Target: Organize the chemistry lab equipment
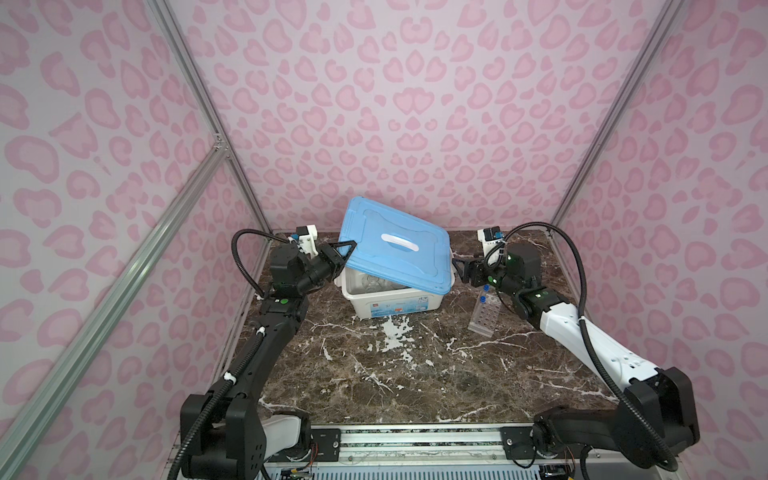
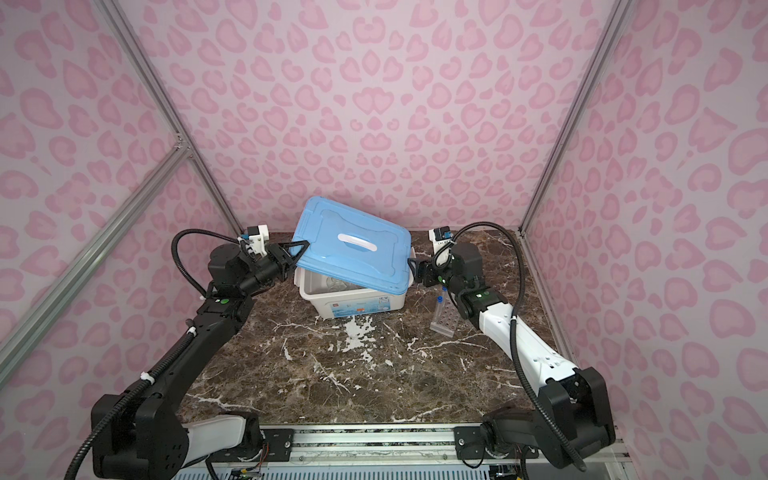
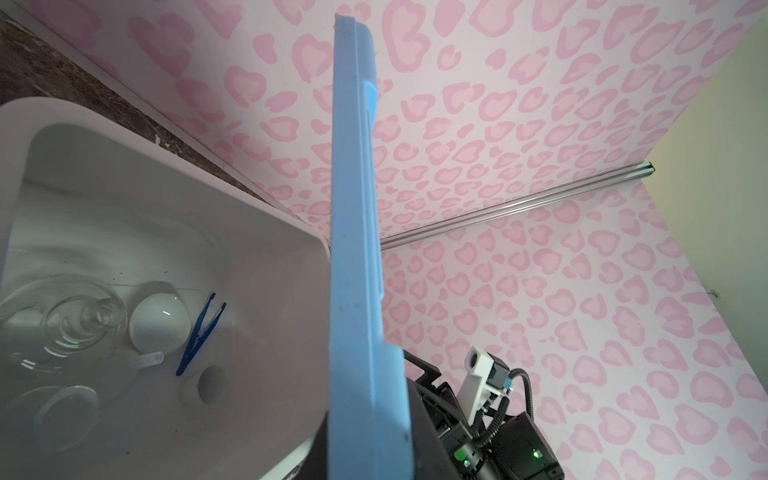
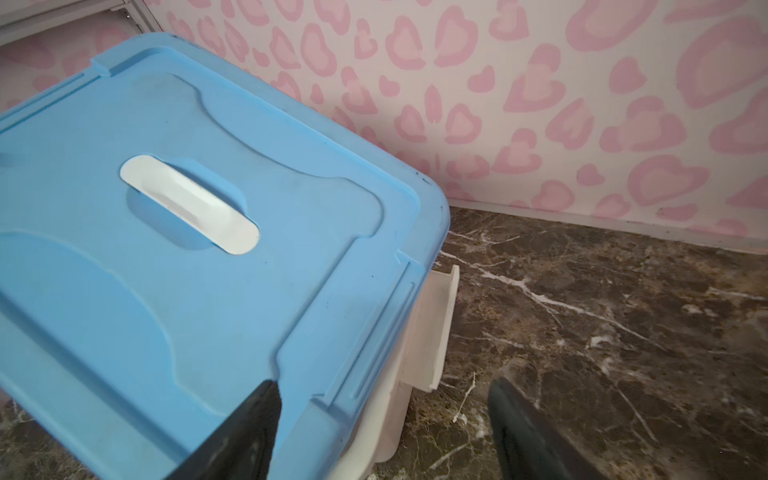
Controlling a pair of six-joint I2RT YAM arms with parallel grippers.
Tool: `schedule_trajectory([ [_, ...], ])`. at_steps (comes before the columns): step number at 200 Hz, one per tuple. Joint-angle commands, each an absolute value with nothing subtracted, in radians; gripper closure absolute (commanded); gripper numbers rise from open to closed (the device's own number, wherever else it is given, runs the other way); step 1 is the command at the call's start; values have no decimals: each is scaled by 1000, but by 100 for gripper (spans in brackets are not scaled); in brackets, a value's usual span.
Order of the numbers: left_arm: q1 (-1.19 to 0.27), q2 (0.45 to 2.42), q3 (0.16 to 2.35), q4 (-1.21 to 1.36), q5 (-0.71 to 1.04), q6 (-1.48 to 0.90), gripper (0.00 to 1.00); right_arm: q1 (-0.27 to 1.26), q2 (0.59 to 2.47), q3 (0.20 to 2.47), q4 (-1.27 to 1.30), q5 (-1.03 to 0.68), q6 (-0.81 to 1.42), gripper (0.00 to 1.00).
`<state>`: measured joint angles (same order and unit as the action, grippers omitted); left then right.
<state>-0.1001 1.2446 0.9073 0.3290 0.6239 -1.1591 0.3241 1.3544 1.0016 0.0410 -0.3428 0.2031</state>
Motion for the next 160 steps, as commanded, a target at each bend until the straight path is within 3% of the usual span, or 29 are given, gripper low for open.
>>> schedule_trajectory([
  [1,-109,1223,882,395,572,-1150,96,309,1407,1043,-16,-392,277,20],
  [42,-116,1198,836,421,497,-1163,96,282,1525,1130,-73,-528,291,25],
  [160,-166,1200,774,487,400,-1197,96,282,1628,1173,-58,-575,323,35],
])
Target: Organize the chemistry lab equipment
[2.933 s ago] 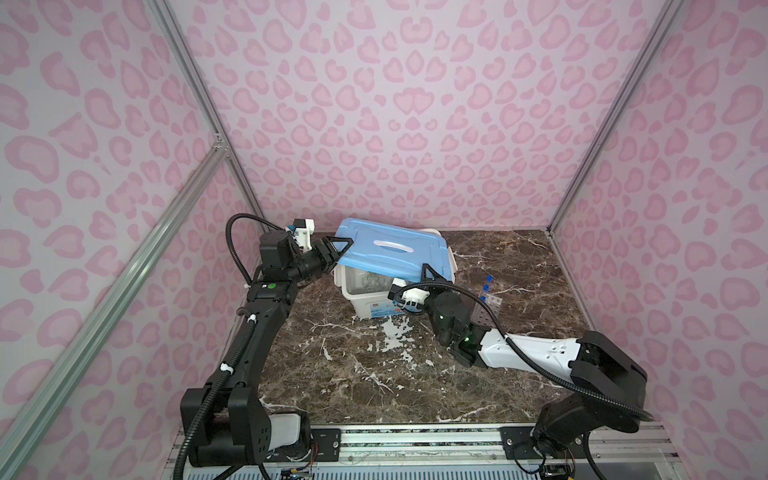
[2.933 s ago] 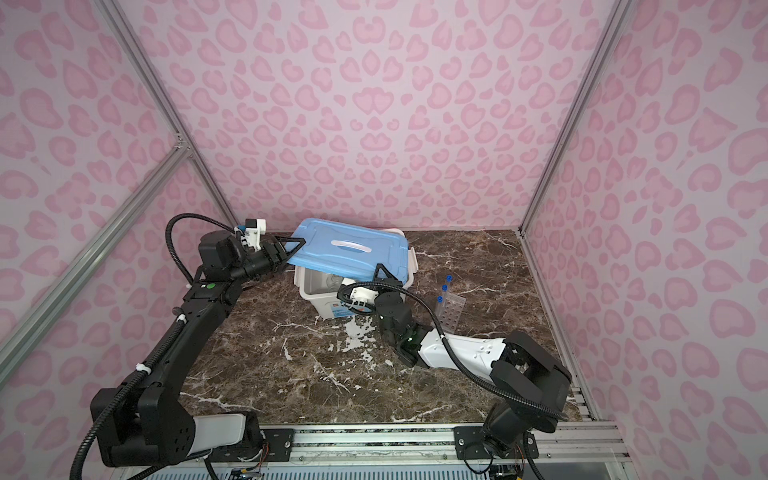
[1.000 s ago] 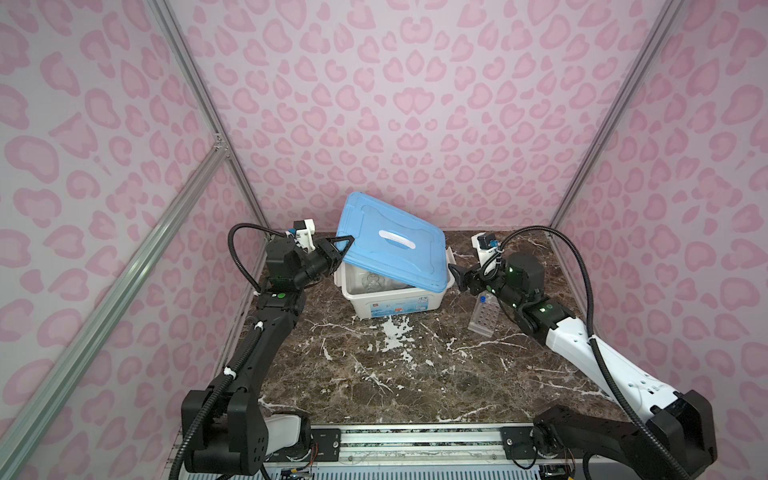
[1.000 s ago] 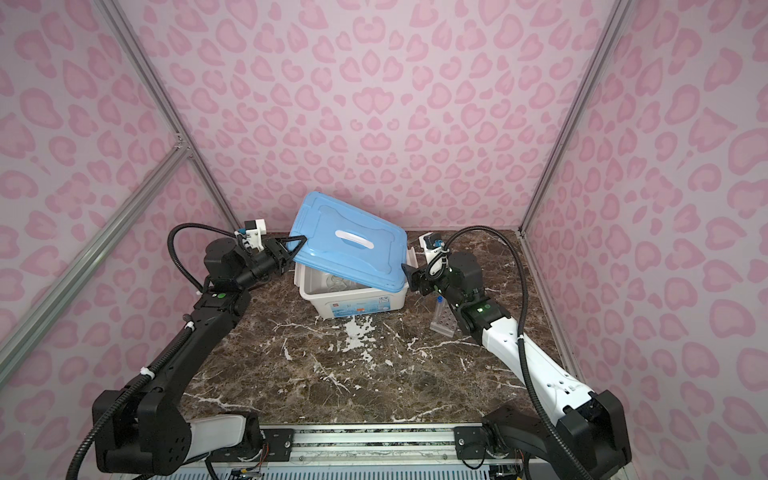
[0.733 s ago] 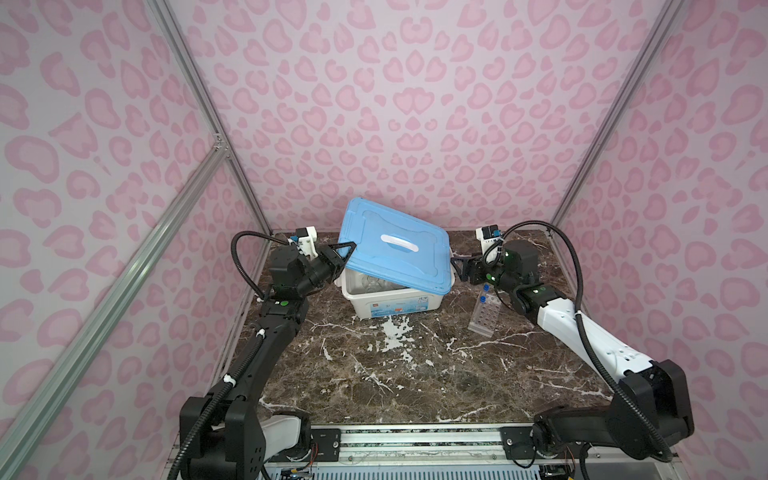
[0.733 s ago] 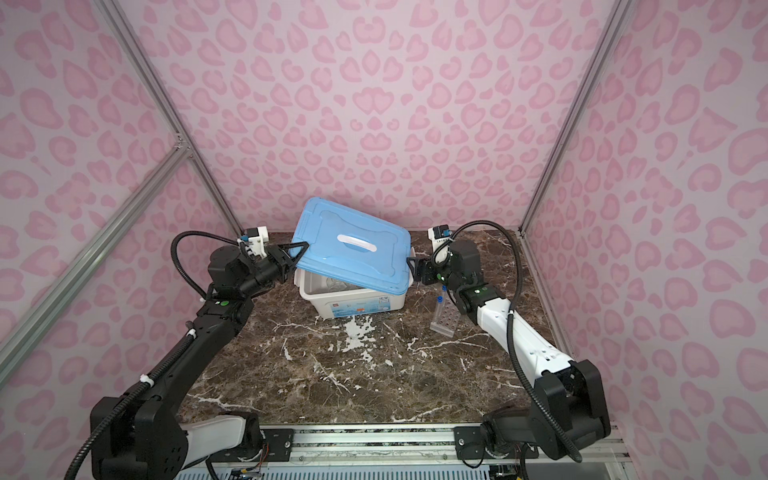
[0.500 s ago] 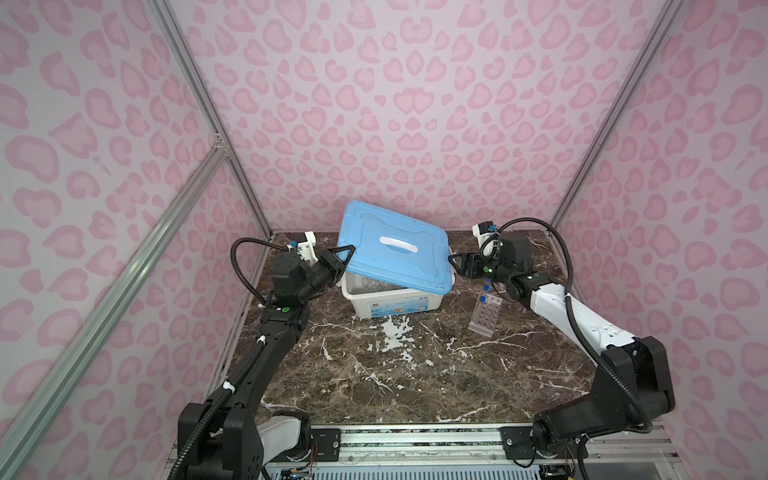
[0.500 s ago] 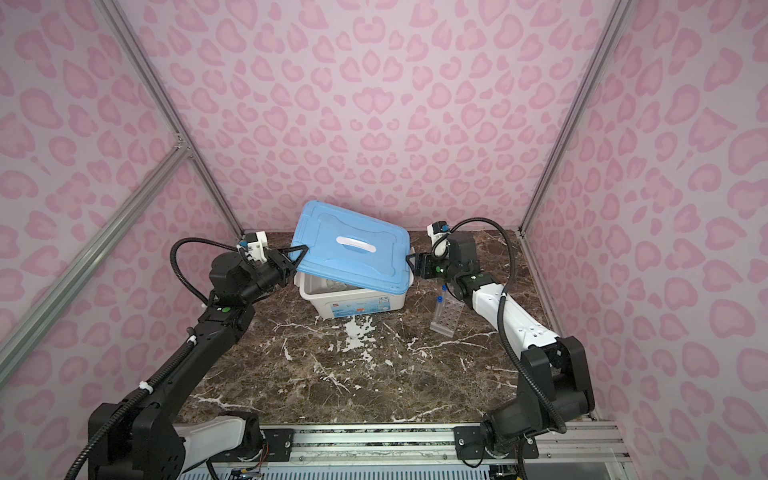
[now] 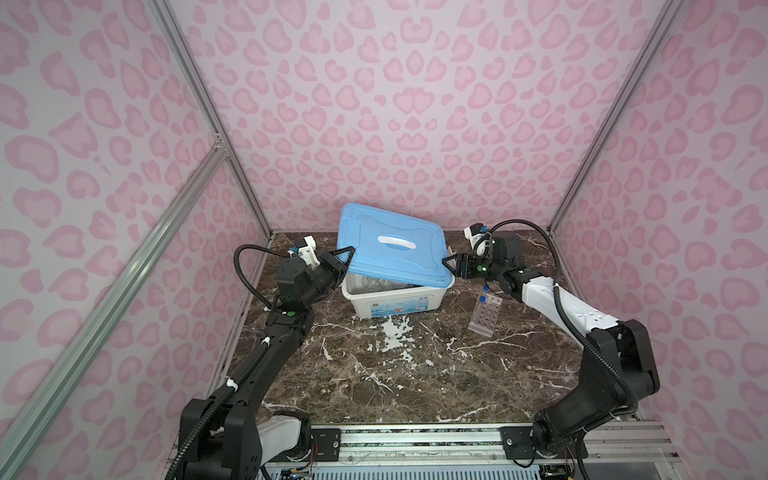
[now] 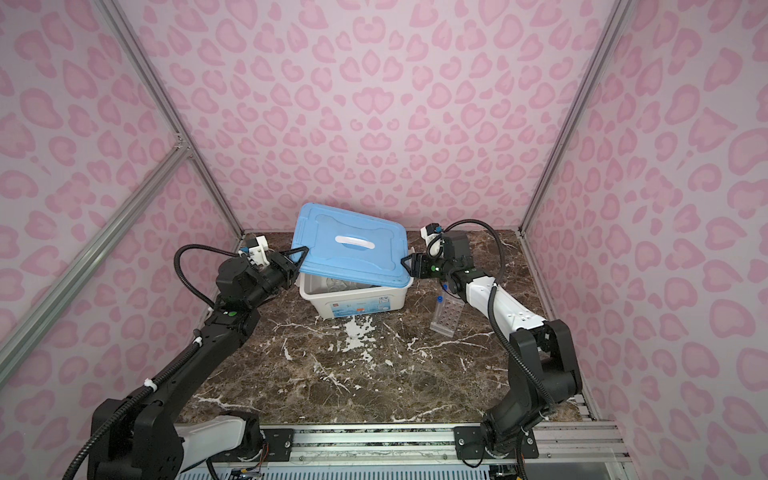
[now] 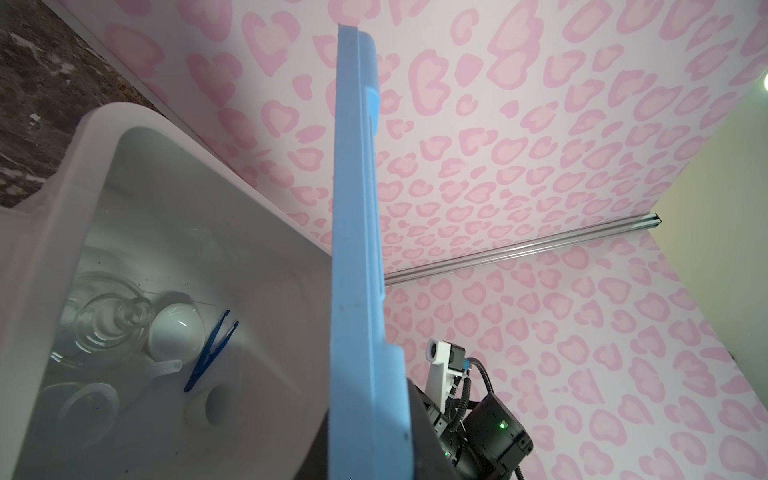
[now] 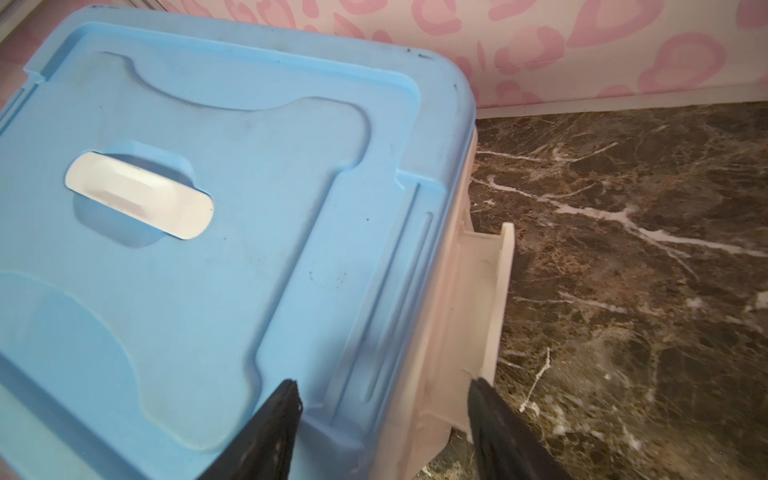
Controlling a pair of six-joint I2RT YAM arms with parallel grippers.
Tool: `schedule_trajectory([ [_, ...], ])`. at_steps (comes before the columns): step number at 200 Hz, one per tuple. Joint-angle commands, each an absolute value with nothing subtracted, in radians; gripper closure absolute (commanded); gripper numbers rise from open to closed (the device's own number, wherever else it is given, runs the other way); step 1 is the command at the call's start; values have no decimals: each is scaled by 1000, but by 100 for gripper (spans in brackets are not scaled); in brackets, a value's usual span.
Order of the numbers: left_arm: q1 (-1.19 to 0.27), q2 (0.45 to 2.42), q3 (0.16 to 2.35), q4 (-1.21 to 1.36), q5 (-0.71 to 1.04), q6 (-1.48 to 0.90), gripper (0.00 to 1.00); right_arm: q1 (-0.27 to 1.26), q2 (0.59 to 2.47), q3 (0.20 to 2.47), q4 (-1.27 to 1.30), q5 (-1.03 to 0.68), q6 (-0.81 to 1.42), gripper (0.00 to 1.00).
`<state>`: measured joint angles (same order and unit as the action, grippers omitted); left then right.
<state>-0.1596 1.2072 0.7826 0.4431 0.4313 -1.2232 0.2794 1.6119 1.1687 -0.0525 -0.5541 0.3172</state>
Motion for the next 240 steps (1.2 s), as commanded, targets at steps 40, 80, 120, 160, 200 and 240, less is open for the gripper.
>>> schedule_trajectory([
  [40,-184,1202,772,479,393,-1202,96,282,1638,1172,-46,-577,338,37],
  [80,-207,1208,757,484,376,-1210,96,279,1637,1167,-43,-566,342,37],
  [120,-210,1188,744,470,350,-1204,96,279,1648,1174,-46,-580,341,39],
  [160,-212,1184,733,459,335,-1203,95,282,1662,1182,-50,-599,343,42],
  [200,-212,1181,732,448,315,-1203,92,285,1677,1203,-64,-621,335,44],
  [240,-212,1149,723,388,273,-1191,81,290,1714,1250,-110,-634,326,45],
])
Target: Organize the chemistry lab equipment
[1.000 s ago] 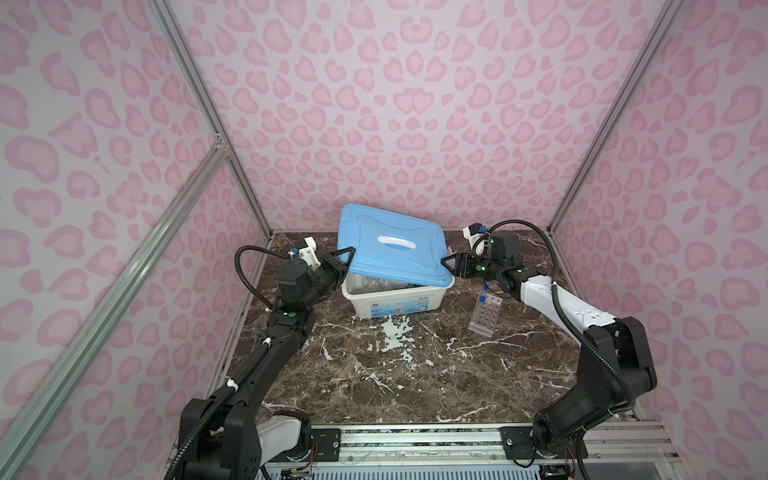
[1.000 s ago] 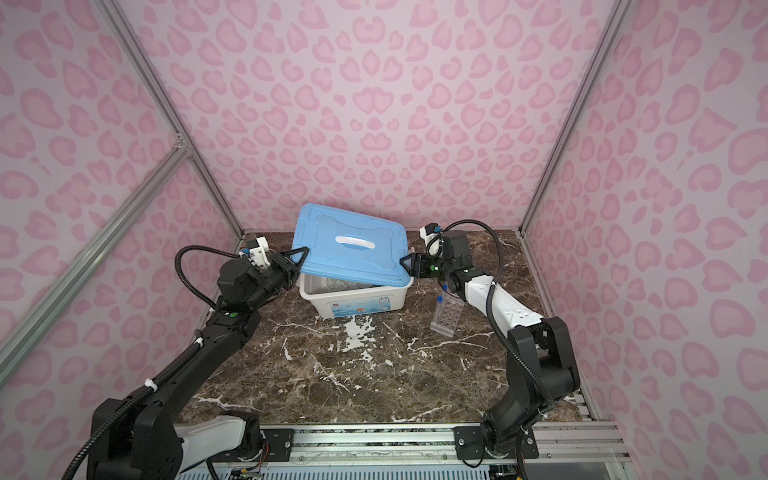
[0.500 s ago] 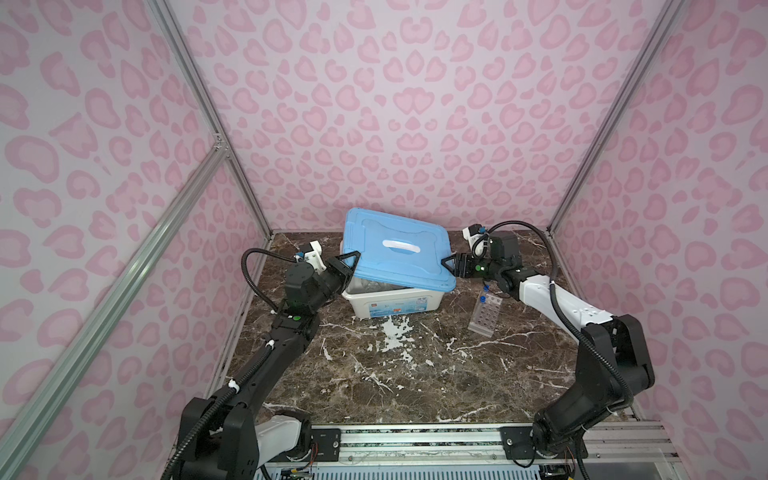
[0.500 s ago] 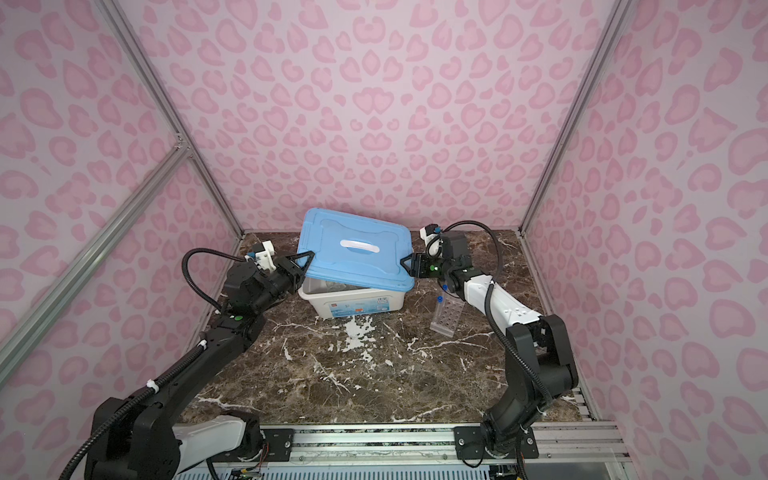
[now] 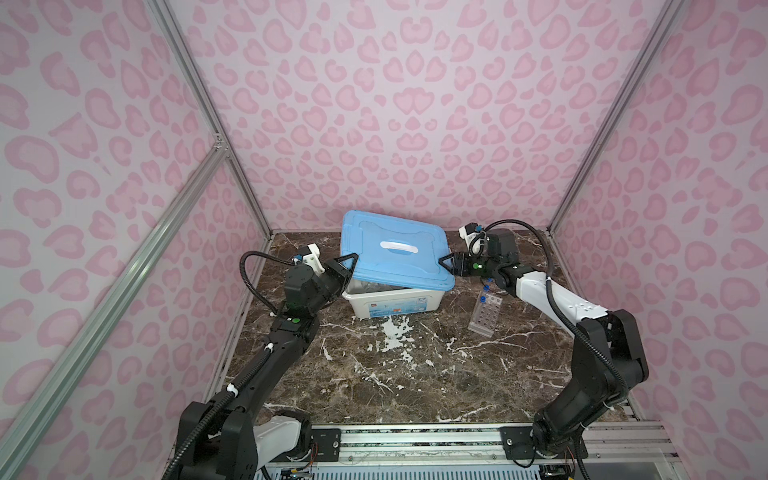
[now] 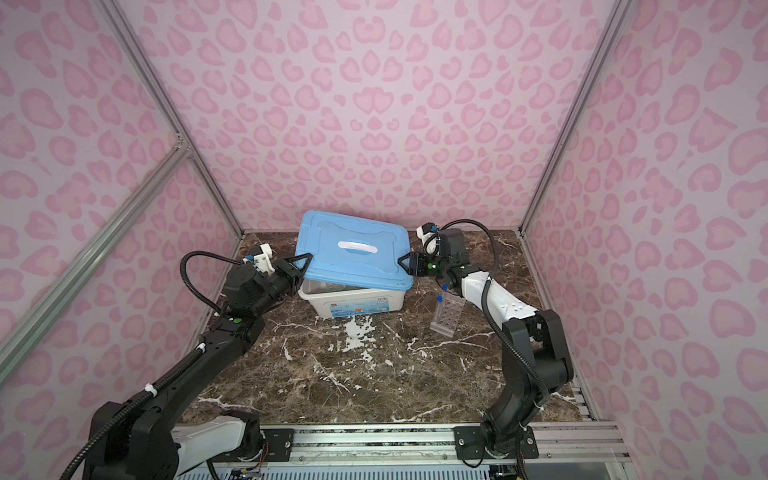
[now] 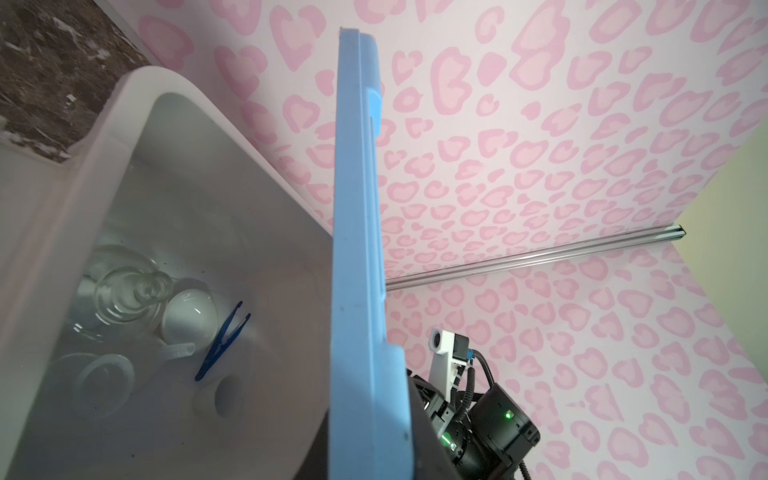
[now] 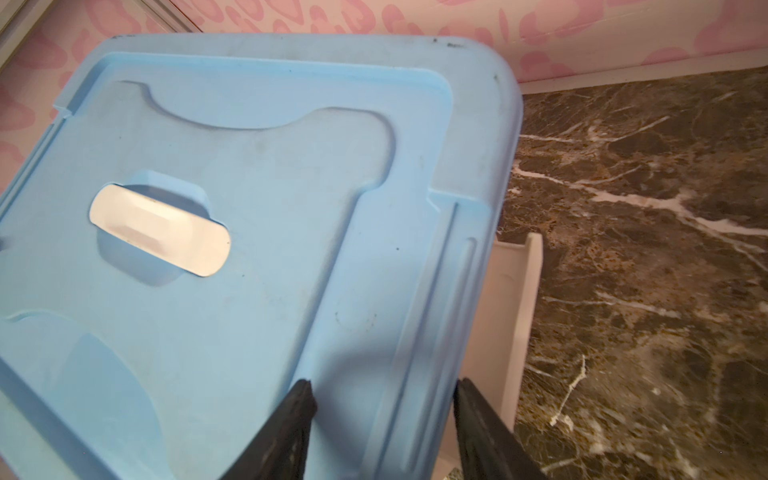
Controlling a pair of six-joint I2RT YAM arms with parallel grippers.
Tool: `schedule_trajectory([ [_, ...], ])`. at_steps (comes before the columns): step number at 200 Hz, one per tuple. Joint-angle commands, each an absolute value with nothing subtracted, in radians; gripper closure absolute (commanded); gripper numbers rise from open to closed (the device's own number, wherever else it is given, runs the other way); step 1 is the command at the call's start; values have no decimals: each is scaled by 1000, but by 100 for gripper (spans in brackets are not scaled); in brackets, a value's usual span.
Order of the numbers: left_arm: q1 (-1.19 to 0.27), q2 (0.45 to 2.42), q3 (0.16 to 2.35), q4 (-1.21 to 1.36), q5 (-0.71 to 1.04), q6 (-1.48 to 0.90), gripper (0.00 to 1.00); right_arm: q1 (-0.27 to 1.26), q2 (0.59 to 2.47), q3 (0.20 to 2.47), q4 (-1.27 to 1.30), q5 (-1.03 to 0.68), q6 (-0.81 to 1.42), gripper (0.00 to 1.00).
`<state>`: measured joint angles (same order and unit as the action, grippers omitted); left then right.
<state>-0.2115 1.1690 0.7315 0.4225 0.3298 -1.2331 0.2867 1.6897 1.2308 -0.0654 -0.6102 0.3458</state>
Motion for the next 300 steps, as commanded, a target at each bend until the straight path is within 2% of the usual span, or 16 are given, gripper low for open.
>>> schedule_trajectory([
  [1,-211,1147,723,386,272,-1190,81,290,1714,1250,-111,-634,326,46],
  [39,-211,1116,711,299,240,-1163,65,296,1739,1278,-128,-644,328,48],
  [45,-211,1111,709,292,236,-1159,56,299,1741,1283,-135,-641,325,48],
  [64,-211,1096,710,249,219,-1134,44,299,1744,1293,-140,-635,324,48],
  [99,-211,1044,752,79,149,-1055,29,299,1749,1304,-159,-627,316,48],
  [127,-209,1000,790,-88,61,-972,20,300,1753,1314,-166,-623,313,48],
  [190,-168,1026,795,-183,74,-885,16,299,1742,1320,-182,-609,299,47],
  [229,-90,1094,820,-166,191,-766,12,288,1714,1322,-188,-586,276,33],
  [239,-69,1110,817,-142,233,-731,8,279,1711,1325,-193,-579,277,30],
  [245,-57,1118,810,-120,262,-708,0,270,1711,1325,-190,-580,278,27],
  [279,21,1219,836,-73,459,-631,2,223,1746,1319,-139,-658,316,18],
  [300,45,1278,854,-56,523,-604,2,204,1773,1315,-110,-717,344,12],
])
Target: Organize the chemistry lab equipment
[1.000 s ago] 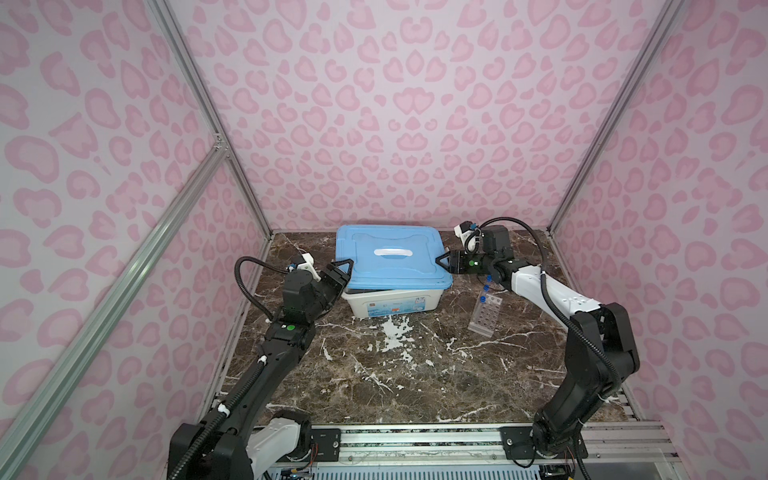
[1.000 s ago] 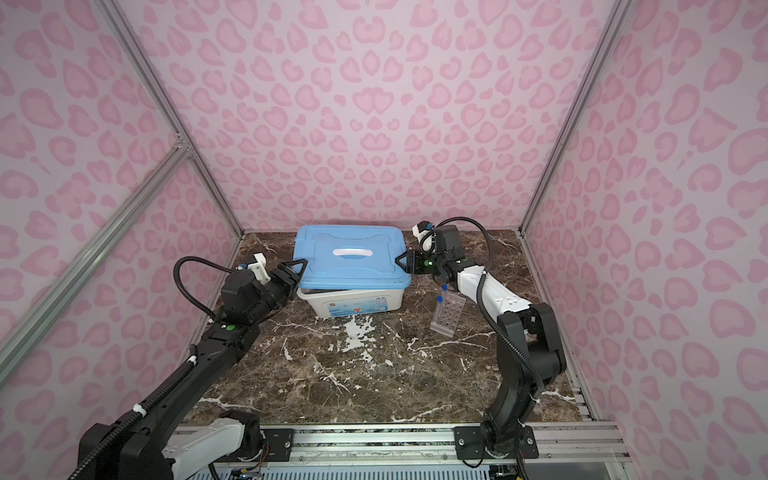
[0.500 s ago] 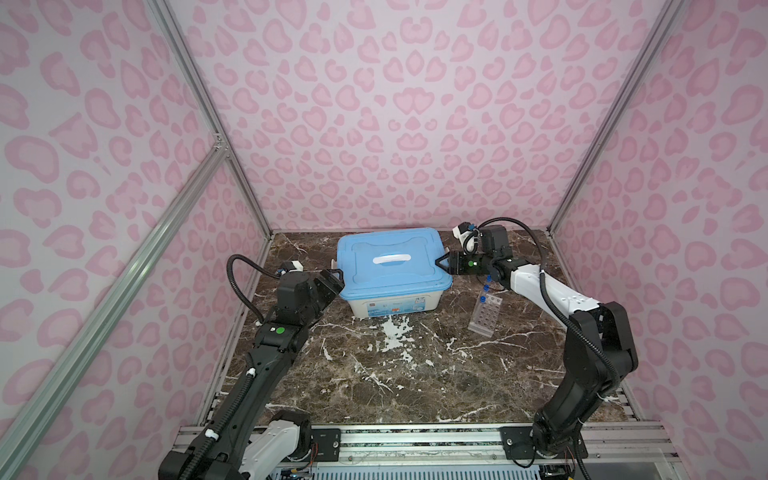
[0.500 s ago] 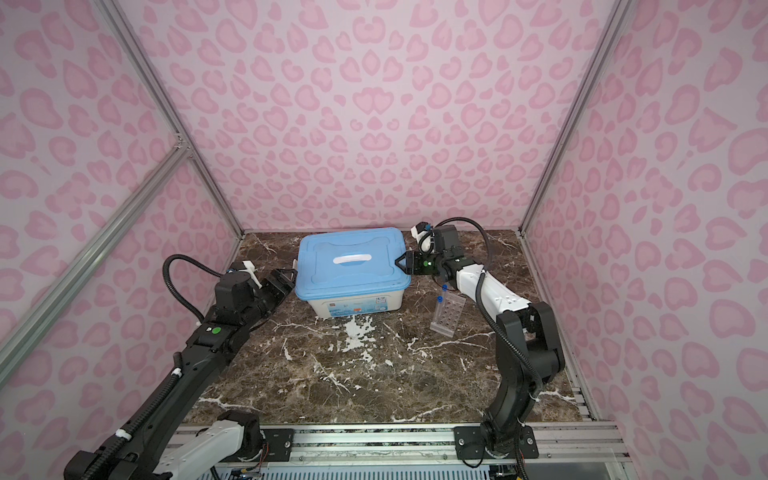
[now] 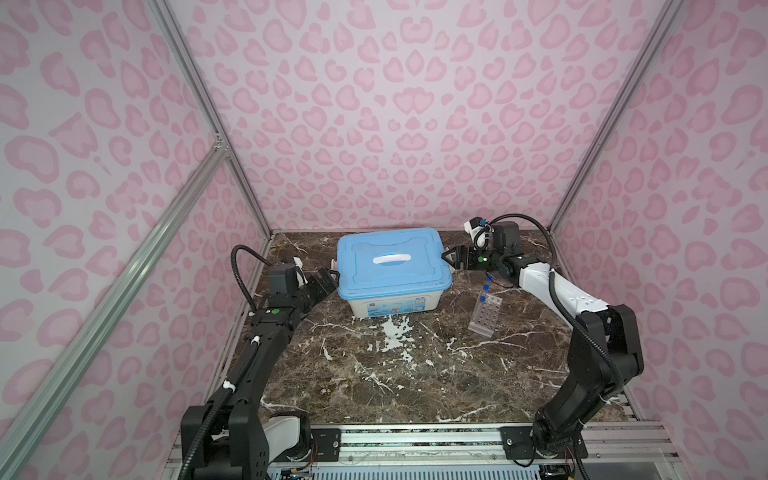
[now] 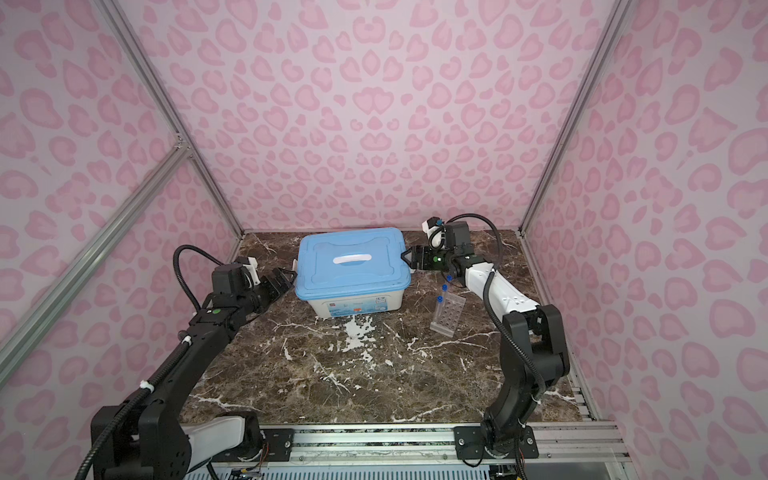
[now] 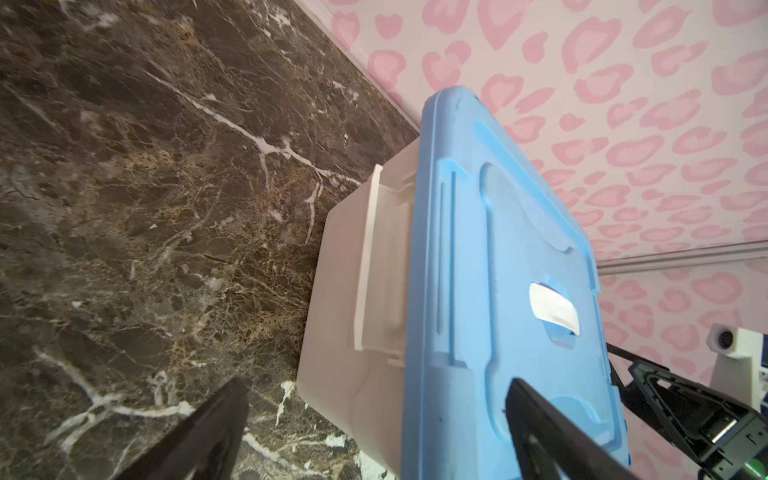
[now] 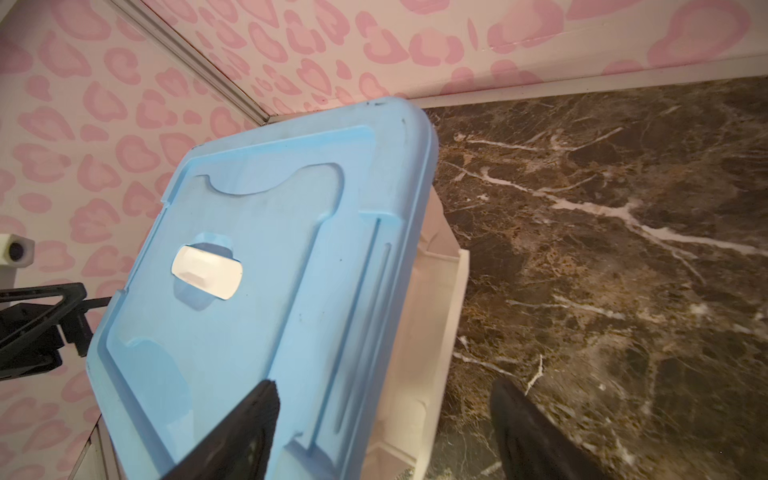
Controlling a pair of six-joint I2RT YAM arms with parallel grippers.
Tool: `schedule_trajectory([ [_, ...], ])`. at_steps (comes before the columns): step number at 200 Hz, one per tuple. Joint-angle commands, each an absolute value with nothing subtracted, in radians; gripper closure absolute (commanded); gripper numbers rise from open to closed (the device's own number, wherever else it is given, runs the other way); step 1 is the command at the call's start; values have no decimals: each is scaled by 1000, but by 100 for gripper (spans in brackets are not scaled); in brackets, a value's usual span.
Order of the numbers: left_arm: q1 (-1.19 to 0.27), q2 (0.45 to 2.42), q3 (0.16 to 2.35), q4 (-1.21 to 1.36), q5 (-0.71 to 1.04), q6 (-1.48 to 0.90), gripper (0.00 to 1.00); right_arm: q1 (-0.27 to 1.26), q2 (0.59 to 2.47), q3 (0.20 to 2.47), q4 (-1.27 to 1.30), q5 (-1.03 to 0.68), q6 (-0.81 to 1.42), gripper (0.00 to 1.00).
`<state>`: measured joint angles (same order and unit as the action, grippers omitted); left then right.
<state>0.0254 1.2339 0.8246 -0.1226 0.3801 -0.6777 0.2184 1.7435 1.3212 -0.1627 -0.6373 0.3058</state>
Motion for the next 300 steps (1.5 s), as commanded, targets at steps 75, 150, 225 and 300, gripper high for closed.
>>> schedule_trajectory([
  [75,80,1438,881,61,715,-617,2,173,1835,1262,57,-847,483,10],
  [150,78,1497,883,172,807,-684,1,178,1868,1193,347,-921,723,13],
  [225,52,1516,910,196,803,-705,11,216,1847,1243,191,-851,629,32],
  [300,15,1472,970,14,688,-612,30,273,1825,1369,-119,-675,415,39],
])
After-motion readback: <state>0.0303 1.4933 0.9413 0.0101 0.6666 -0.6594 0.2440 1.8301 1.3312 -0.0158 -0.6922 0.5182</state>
